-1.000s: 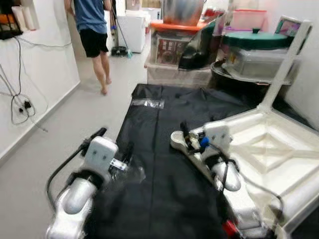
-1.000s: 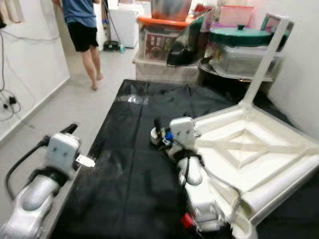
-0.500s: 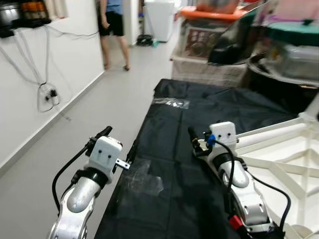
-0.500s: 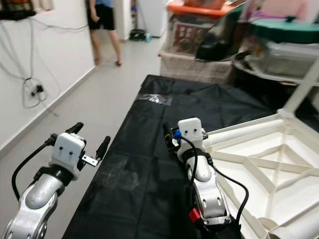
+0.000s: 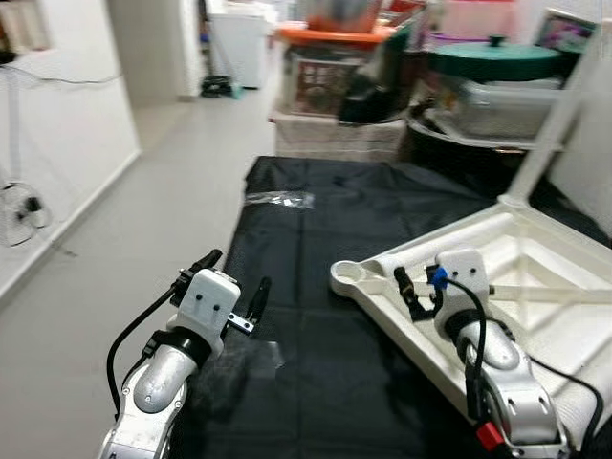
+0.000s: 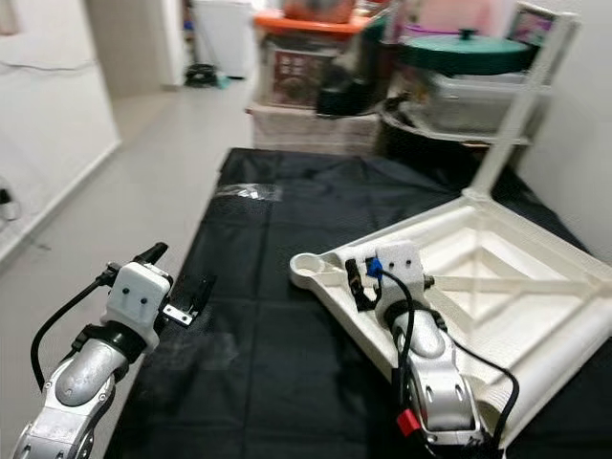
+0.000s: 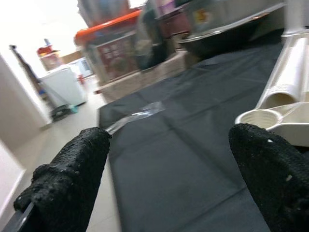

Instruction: Building children table

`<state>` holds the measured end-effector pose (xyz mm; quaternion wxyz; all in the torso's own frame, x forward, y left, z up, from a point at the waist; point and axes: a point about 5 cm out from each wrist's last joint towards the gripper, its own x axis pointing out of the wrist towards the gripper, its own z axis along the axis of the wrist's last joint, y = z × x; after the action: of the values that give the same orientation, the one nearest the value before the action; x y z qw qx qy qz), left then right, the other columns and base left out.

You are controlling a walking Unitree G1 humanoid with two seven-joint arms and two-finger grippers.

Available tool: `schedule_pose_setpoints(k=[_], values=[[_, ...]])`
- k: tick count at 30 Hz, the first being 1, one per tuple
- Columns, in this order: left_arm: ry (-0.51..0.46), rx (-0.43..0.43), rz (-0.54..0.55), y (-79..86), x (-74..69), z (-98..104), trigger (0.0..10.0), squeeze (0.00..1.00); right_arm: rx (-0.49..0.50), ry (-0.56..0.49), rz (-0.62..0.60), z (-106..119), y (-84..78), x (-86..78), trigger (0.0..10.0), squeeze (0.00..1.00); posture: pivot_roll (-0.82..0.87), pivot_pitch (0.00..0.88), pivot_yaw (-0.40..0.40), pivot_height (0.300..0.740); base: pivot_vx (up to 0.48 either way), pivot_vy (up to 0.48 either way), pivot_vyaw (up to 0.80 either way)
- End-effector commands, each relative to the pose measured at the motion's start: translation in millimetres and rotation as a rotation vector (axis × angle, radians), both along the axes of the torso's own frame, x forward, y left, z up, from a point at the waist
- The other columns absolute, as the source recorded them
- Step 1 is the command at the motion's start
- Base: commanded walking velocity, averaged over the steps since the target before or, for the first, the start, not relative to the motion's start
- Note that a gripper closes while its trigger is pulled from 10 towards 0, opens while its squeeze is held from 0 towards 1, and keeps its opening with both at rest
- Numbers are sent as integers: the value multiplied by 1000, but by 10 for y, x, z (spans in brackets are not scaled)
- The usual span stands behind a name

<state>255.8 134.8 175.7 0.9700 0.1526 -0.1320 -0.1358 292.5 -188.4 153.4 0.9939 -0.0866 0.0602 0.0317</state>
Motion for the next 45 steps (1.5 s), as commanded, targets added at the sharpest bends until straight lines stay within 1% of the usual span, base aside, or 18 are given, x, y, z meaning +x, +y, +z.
schedule_pose_setpoints(k=[1, 3, 6, 7, 8, 9, 11, 14, 17, 23, 26, 30, 32, 33, 35, 38, 41, 45], values=[[20, 19, 2, 14, 2, -57, 10000, 0, 41, 52, 155, -34, 193, -56, 10000, 0, 56, 0, -63, 740, 0, 0, 0], [21, 20, 1, 10, 0, -66, 10000, 0, 53, 121, 272, -89, 289, -118, 10000, 0, 56, 0, -63, 740, 0, 0, 0], [21, 20, 1, 10, 0, -68, 10000, 0, 54, 135, 291, -99, 302, -130, 10000, 0, 56, 0, -63, 740, 0, 0, 0], [21, 20, 0, 0, 6, -74, 10000, 0, 17, 184, 357, -140, 282, -178, 10000, 0, 53, 0, -71, 740, 0, 0, 0], [21, 20, 0, 0, 6, -74, 10000, 0, 17, 184, 357, -140, 282, -178, 10000, 0, 53, 0, -71, 740, 0, 0, 0], [21, 20, 0, -11, 11, -78, 10000, 0, -18, 232, 408, -187, 251, -221, 10000, 0, 54, 0, -75, 740, 0, 0, 0], [21, 19, 2, -20, 16, -90, 10000, 0, -82, 336, 424, -312, 116, -255, 10000, 0, 55, 0, -81, 740, 0, 0, 0], [21, 19, 6, -16, 12, -93, 10000, 0, -79, 340, 365, -318, 13, -196, 10000, 0, 58, 0, -85, 740, 0, 0, 0], [21, 19, 6, -16, 12, -93, 10000, 0, -79, 340, 365, -318, 13, -196, 10000, 0, 58, 0, -85, 740, 0, 0, 0], [22, 20, 10, -12, 5, -106, 10000, 0, -97, 296, 341, -185, -61, -130, 10000, 0, 52, 0, -83, 740, 0, 0, 0], [23, 19, 7, -18, 7, -114, 10000, 0, -60, 237, 333, -27, -75, -122, 10000, 0, 42, 0, -76, 740, 0, 0, 0], [24, 18, 2, -27, 9, -118, 10000, 0, -48, 216, 313, 26, -107, -112, 10000, 0, 35, 0, -73, 740, 0, 0, 0], [24, 18, -2, -37, 11, -120, 10000, 0, -65, 241, 276, -6, -171, -112, 10000, 0, 35, 0, -73, 740, 0, 0, 0], [19, 18, -4, -43, 24, -111, 10000, 0, -75, 371, 218, -202, -302, -159, 10000, 0, 39, 0, -77, 740, 0, 0, 0], [16, 17, -2, -37, 29, -105, 10000, 0, -68, 415, 213, -271, -326, -188, 10000, 0, 40, 0, -78, 740, 0, 0, 0], [16, 17, -2, -37, 29, -105, 10000, 0, -68, 415, 213, -271, -326, -188, 10000, 0, 40, 0, -78, 740, 0, 0, 0], [16, 18, 5, -24, 24, -113, 10000, 0, -15, 511, 209, -412, -381, -241, 10000, 0, 39, 0, -83, 740, 0, 0, 0], [14, 20, 7, -27, 29, -117, 10000, 0, 1, 550, 220, -470, -401, -264, 10000, 0, 39, 0, -85, 740, 0, 0, 0]])
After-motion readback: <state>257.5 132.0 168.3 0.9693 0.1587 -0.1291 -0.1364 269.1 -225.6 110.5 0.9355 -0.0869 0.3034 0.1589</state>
